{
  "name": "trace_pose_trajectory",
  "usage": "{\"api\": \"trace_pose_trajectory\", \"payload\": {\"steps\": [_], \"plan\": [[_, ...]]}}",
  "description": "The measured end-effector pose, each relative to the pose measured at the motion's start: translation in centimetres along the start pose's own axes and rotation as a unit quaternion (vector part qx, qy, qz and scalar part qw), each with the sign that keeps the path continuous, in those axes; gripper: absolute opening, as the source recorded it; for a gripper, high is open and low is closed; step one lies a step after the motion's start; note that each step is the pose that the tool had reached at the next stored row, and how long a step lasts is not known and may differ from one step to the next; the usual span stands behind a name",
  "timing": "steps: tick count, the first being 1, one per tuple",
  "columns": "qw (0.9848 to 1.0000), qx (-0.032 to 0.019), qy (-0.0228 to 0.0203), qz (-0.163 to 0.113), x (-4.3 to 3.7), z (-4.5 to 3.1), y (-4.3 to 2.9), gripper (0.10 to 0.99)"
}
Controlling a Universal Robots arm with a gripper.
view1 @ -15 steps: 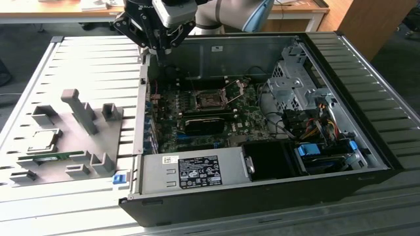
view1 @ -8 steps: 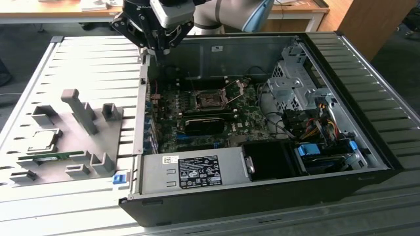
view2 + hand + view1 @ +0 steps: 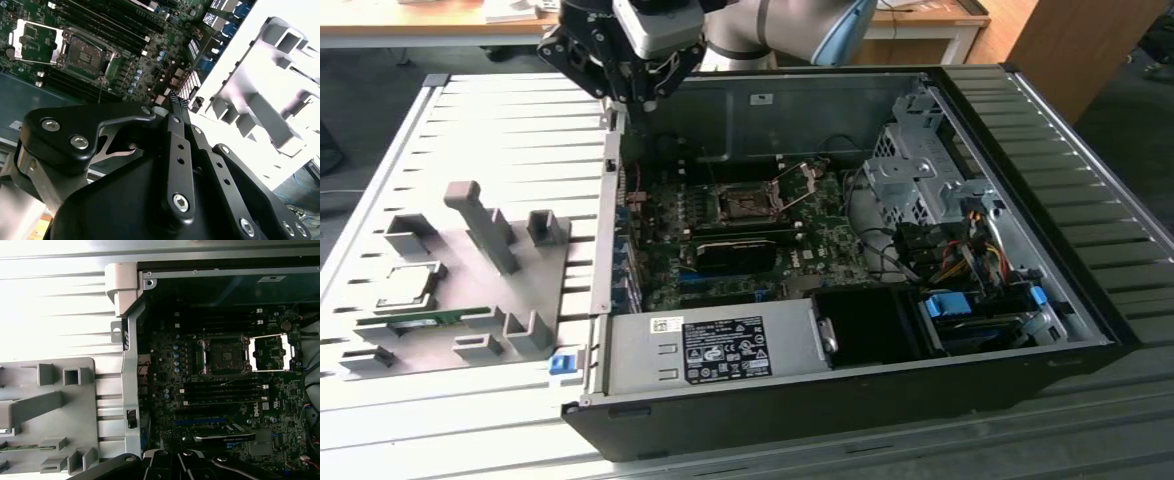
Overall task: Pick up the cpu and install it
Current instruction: 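Reach for the cpu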
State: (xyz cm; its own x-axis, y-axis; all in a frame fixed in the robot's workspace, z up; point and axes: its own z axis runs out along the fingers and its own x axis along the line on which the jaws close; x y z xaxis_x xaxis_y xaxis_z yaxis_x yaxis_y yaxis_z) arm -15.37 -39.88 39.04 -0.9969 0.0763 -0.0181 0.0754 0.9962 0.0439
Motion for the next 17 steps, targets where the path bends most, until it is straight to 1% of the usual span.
{"api": "trace_pose_trajectory", "payload": {"steps": [17], "plan": [[1.0000,0.0002,0.0028,0.000,0.82,0.15,-0.07,0.106]]}}
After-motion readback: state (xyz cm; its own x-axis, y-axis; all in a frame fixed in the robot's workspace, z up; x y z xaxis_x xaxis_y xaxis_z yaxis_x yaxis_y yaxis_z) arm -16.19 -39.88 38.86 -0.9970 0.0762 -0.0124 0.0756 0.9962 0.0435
